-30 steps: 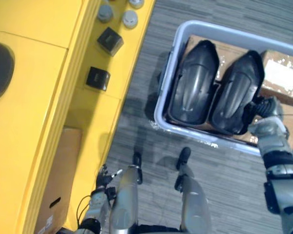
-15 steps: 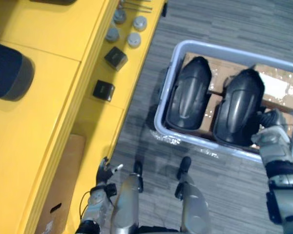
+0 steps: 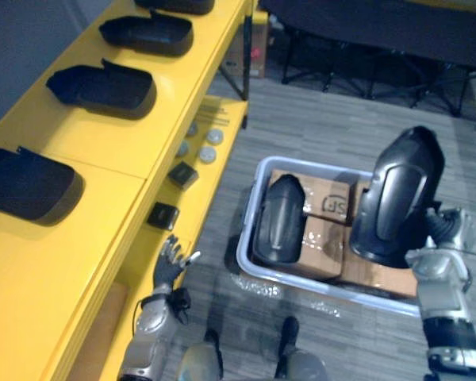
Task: Walk over and take plastic housings, then place them on the shelf
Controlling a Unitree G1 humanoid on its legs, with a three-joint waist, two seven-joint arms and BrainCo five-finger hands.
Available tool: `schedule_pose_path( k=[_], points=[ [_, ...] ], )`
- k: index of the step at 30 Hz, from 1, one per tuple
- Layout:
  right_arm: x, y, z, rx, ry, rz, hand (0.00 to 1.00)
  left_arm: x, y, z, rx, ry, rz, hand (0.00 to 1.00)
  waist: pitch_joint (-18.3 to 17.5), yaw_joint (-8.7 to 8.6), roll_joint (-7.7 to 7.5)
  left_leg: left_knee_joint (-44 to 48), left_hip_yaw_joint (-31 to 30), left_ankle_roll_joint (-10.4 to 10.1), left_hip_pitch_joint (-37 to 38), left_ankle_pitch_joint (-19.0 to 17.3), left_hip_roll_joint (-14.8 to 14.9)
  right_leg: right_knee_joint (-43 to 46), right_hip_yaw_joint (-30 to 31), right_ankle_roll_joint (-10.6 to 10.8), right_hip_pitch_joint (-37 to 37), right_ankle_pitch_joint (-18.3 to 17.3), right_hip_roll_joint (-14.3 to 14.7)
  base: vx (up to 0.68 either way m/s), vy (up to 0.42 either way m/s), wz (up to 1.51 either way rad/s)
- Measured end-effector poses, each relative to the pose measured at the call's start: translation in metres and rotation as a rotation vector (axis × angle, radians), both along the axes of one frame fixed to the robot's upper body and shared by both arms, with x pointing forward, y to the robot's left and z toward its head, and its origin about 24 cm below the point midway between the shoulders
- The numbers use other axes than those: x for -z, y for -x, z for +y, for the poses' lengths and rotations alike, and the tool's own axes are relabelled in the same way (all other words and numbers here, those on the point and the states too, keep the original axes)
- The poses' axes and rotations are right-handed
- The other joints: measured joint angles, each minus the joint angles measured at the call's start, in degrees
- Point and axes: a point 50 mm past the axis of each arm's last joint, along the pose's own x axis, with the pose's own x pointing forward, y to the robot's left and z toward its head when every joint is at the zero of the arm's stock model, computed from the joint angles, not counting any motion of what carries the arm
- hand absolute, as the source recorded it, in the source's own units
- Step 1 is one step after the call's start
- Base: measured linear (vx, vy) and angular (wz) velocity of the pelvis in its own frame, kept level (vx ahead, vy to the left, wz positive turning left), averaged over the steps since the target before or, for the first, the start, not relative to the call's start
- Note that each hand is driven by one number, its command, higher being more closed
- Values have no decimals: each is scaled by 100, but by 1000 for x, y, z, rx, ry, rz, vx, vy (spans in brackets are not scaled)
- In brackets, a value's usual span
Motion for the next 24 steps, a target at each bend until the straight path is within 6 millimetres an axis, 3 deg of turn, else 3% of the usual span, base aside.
schedule_pose_path(
  k=[7,11,16,24],
  points=[
    [-33,-6,13,-56,98,-213,100,-31,-16,-25,188,21,-118,0,-247,-105,76,108,194,-48,212,-109,145,-10,119,29,186,-27,84,-40,-8,-14],
    [-54,-17,24,-129,159,-317,100,-53,-40,-51,352,15,-172,0,-392,-152,112,82,327,-84,344,-111,207,-13,281,-10,197,14,137,-9,-12,-22],
    [-83,-42,65,-337,228,-441,100,-42,-80,-61,457,35,-10,0,-446,-324,137,-49,519,-108,547,-63,226,-17,483,-45,208,75,169,-15,-9,-21],
    [-95,-60,110,-570,292,-462,100,-45,-95,-73,541,73,47,0,-469,-355,82,-113,506,-120,602,-23,222,-21,484,-56,234,86,178,0,-2,-2]
  ],
)
